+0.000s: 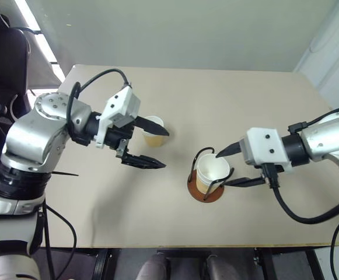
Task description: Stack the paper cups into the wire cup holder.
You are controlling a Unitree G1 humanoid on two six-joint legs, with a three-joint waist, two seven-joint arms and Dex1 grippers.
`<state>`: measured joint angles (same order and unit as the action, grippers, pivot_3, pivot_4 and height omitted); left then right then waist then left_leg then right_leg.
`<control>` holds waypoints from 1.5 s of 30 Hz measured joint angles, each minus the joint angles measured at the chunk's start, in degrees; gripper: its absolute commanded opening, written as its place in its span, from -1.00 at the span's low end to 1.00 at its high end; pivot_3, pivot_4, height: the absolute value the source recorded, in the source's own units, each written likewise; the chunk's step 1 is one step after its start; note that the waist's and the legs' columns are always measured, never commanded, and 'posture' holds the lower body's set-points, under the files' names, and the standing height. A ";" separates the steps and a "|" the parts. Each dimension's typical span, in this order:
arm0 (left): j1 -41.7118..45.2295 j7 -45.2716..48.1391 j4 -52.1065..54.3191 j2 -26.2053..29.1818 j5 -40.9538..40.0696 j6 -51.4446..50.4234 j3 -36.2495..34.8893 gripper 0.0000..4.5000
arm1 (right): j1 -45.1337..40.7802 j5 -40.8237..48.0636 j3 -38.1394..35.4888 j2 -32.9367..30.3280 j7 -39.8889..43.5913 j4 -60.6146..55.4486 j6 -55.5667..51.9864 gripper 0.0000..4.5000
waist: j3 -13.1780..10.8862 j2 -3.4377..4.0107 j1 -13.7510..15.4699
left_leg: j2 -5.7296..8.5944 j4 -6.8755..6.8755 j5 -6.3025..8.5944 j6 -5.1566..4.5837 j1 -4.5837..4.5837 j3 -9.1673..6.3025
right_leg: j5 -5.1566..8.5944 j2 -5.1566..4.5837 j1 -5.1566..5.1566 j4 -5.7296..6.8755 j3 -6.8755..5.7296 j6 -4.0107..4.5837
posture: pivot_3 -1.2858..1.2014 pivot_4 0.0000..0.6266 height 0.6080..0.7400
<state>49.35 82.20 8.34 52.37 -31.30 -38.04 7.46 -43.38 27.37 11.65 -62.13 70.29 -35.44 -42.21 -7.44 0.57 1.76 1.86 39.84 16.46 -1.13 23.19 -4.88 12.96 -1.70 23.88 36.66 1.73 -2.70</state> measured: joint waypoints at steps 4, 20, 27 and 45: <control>0.00 -0.08 -0.01 0.01 0.22 0.07 0.00 1.00 | -0.73 2.79 -2.01 2.58 -1.53 0.46 -2.66 0.98 | 0.00 0.00 -0.01 | 0.00 0.00 0.00 0.00 0.00 0.01 | 0.00 0.00 0.00 -0.01 0.01 0.00 | 0.03 -0.52 1.00; 4.65 -4.40 -19.01 -0.70 26.55 26.26 8.15 1.00 | -4.88 24.58 -20.50 7.79 -16.09 3.45 -19.71 0.98 | 0.00 0.00 0.15 | 0.03 -0.25 0.00 0.01 0.12 -0.19 | 0.01 0.02 0.07 -0.37 -0.04 0.02 | 0.03 -0.52 1.00; 8.66 -6.58 -28.95 -5.31 35.55 37.65 12.09 1.00 | -4.32 26.44 -20.67 5.84 -17.06 3.42 -19.71 0.98 | 0.00 0.00 0.21 | 0.05 -0.37 -0.01 0.02 0.48 -0.25 | 0.00 0.02 0.35 -0.61 -0.10 -0.01 | 0.03 -0.52 1.00; 12.49 -4.94 -39.84 -10.50 43.39 47.73 14.91 0.83 | -1.91 28.72 -21.61 3.09 -18.21 3.32 -18.15 0.99 | 0.01 -0.01 0.52 | 0.05 -0.56 -0.02 0.04 0.86 -0.25 | -0.03 0.02 0.68 -0.62 -0.11 -0.05 | 0.03 -0.52 1.00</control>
<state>61.85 77.26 -31.50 41.88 12.08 9.70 22.38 -45.29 56.09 -9.97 -59.04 52.08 -32.12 -60.36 -7.43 0.57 2.28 1.92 39.28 16.43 -1.09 24.06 -5.13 12.94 -1.68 24.55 36.04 1.62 -2.75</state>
